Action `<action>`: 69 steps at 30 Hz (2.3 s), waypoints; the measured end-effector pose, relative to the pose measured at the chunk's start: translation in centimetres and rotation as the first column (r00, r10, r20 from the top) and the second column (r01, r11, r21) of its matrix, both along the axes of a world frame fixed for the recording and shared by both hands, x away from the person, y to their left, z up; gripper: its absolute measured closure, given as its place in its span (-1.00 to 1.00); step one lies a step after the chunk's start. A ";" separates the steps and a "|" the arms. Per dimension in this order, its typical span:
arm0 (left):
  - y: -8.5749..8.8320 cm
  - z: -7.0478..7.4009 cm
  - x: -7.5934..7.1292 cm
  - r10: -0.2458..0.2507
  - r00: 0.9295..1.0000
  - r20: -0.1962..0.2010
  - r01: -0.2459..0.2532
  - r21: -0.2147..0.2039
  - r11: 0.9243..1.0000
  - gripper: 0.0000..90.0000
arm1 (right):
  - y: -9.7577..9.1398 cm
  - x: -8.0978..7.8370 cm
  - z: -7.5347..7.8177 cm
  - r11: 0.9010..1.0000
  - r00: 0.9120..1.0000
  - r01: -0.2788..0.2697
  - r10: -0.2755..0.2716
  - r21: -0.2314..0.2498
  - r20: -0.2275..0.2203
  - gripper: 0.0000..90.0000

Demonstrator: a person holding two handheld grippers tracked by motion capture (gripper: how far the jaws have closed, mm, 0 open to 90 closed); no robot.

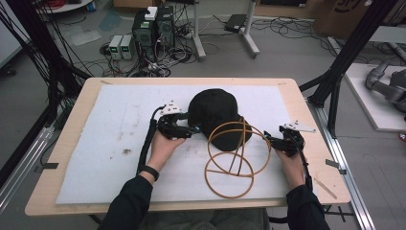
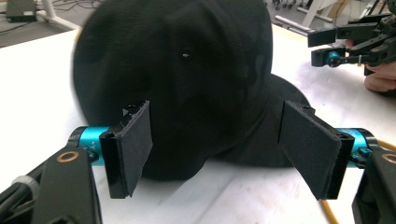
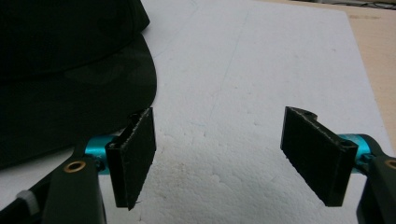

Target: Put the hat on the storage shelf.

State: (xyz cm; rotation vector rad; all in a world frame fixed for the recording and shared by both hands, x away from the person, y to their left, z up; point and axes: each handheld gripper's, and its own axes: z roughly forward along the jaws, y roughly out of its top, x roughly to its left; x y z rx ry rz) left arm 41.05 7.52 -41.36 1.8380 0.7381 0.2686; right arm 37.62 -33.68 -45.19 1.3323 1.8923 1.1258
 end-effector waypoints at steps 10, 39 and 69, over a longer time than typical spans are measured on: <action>-2.4 -0.4 0.5 0.030 0.999 0.046 -0.032 0.038 0.999 -0.14 | 0.0 0.0 0.0 1.000 1.000 -0.005 0.005 -0.003 -0.001 -0.41; -3.9 -0.6 1.0 0.015 1.000 0.021 -0.015 -0.004 1.000 0.94 | 0.1 0.1 0.0 1.000 1.000 -0.017 0.017 -0.004 -0.004 -0.41; 4.9 6.7 -2.0 0.194 0.959 0.207 -0.165 -0.150 0.975 0.95 | 0.2 0.1 0.0 0.999 1.000 -0.021 0.021 -0.025 0.000 -0.41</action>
